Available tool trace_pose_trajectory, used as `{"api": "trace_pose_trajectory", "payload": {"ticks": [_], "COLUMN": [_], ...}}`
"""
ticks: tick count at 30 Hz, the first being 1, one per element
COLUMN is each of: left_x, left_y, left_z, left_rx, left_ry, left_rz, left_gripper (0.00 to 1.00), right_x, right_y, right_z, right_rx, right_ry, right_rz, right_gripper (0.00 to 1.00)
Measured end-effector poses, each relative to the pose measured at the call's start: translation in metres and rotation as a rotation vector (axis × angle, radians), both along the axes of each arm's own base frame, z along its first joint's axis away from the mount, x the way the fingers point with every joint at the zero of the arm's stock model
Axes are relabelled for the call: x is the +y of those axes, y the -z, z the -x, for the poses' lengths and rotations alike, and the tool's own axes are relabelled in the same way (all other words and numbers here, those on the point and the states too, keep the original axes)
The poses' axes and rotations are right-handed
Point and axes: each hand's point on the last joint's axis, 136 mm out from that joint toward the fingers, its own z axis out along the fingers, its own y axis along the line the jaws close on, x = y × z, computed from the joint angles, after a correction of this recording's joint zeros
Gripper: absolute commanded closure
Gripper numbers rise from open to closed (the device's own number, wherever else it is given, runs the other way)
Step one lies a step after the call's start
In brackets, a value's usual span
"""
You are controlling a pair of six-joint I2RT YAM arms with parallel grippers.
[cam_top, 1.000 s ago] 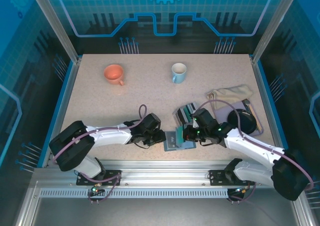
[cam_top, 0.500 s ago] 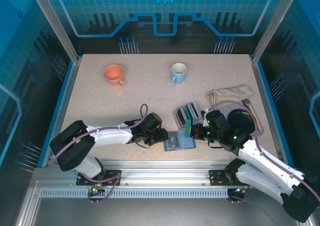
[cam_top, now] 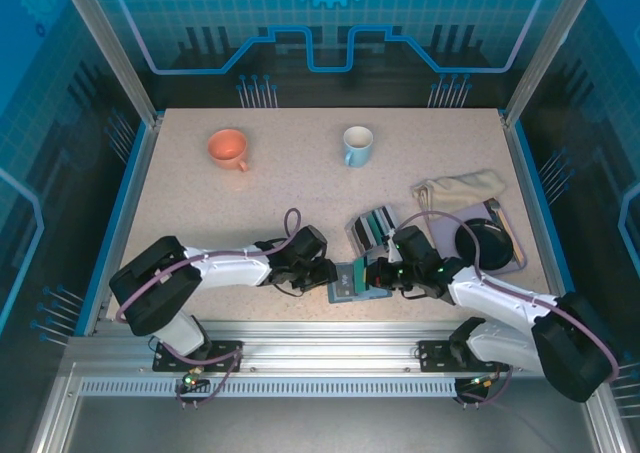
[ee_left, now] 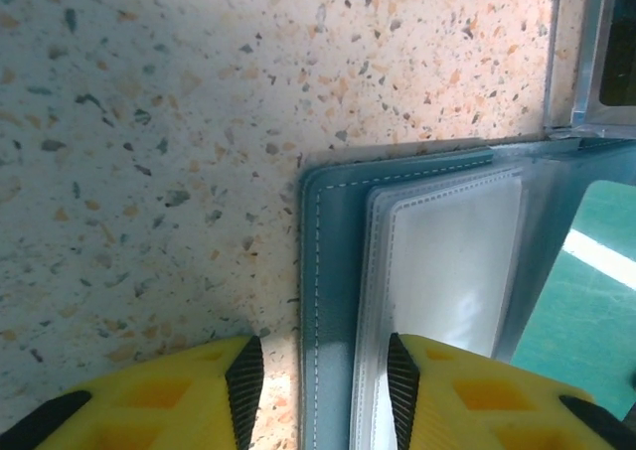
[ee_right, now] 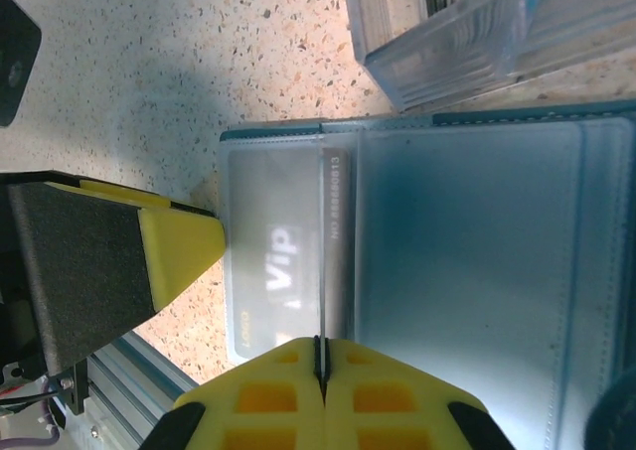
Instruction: Put the credit cards into the card holder
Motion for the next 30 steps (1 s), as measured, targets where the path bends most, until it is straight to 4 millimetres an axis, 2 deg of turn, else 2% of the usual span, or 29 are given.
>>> {"api": "trace_pose_trajectory", "payload": {"ticks": [7, 19, 27, 30], "left_x": [-0.001, -0.004, -0.007, -0.007], "left_y": [0.001, 0.003, 0.003, 0.004], "left_z": [-0.001, -0.002, -0.003, -0.004], "left_rx": [0.002, 0.01, 0.006, 0.005], "left_ry": [0.0, 0.004, 0.006, 0.006], "left_rz": [-0.003, -0.002, 0.008, 0.009], "left_gripper": [0.64, 0.74, 0.76, 0.76], "right_x": [0.001, 0.007, -0.015, -0.016], "right_y": [0.013, 0.015, 0.005, 0.005], "right_z": [0.0, -0.004, -0.01, -0.008], "right_rx": [0.012, 0.007, -0.015, -0.007], "right_ry": [-0.013, -0.031, 0.01, 0.004], "right_rz": [0.011, -0.019, -0.028, -0.046], "right_gripper": [0.96, 0.97, 0.96, 0.97]}}
